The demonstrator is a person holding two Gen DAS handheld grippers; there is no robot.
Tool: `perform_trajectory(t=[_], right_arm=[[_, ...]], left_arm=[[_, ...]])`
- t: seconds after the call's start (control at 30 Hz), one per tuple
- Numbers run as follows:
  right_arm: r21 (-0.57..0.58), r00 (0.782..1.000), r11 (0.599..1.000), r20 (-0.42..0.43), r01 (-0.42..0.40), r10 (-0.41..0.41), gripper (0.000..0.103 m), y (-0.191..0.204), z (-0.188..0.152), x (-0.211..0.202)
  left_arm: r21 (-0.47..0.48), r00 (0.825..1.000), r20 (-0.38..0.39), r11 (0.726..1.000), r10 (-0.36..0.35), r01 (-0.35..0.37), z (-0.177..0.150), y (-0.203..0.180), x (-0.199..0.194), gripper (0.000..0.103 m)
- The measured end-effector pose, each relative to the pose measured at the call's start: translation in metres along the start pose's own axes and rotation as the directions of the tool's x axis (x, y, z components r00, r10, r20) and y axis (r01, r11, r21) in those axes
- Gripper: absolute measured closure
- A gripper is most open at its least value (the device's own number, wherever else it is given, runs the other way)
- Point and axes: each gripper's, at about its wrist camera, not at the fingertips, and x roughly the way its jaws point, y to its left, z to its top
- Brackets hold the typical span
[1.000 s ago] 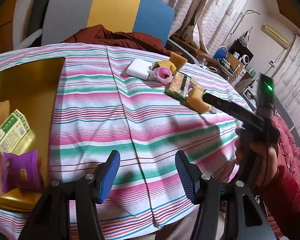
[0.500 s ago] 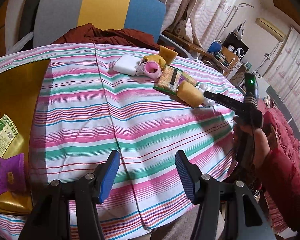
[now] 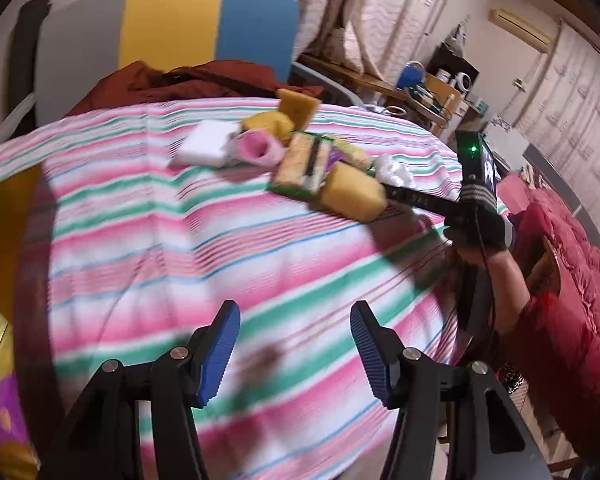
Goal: Organize objects
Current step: 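Grasp a plastic-wrapped bundle with the right tool, then grasp a yellow sponge with the left tool while the right holds the bundle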
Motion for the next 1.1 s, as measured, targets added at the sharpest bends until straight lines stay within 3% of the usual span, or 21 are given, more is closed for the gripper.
perform_trajectory(t=[0.3,0.47,0.73,1.1], right_arm=[[0.126,0.996,0.991,0.063,0.048,-0.056,0.064,-0.024,-0.003,-0.009],[0.170,0.996,0.985,0.079,0.034,-0.048,0.064,-0.032,-0.005,-0.010],[0.174,0.995,0.984,0.084,0.030,-0.045,0.064,-0.033,-0.005,-0.008],[0.164,0.995,0.985,0.085,0.045,-0.060,0.064,-0.033,-0.006,-0.008]], left_arm=[[0.145,0.999,0.030,0.989,-0.018,0.013,0.054,-0.052,0.057,0.044],[0.201,0.999,0.034,0.979,-0.022,0.015,0.074,-0.070,0.084,0.035],[0.291,0.999,0.018,0.956,0.027,-0.031,0.087,-0.084,0.122,0.034],[0.386,0.990,0.083,0.912,0.115,-0.138,0.079,-0.089,0.141,0.028]])
